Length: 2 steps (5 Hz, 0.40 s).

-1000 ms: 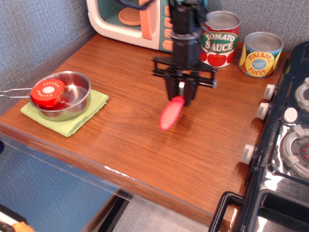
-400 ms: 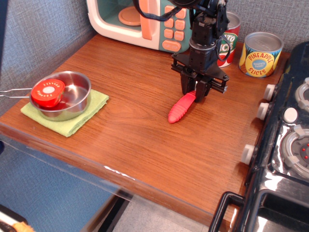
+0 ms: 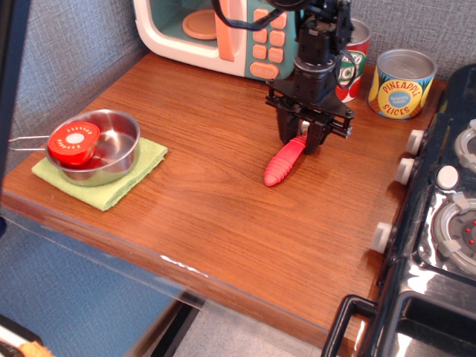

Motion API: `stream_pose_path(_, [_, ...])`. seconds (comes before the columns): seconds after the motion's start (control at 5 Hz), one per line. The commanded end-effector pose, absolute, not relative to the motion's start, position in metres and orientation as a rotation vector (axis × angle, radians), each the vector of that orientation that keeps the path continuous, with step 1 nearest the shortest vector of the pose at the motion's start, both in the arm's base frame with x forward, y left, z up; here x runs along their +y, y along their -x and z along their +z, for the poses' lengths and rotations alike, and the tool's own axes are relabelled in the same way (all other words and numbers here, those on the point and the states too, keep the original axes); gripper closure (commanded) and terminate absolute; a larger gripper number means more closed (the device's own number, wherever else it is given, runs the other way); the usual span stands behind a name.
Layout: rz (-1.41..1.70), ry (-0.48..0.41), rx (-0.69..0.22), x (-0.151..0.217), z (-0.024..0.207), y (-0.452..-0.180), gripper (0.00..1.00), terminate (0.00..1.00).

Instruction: Move the red spoon in front of the cans

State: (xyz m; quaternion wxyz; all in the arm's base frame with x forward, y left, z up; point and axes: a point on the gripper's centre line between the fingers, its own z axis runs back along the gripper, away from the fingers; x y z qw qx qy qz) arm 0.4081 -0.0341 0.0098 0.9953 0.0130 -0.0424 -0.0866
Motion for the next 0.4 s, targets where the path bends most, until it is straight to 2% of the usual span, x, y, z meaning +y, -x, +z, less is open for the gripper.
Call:
stream_pose_path(0.0, [-0.198, 0.01, -0.188, -0.034, 0.061, -0.405, 0.0, 0.0])
stream_pose_path(0.2, [-0.176, 0.054, -0.25, -0.029, 0.09, -0.394, 0.0, 0.0])
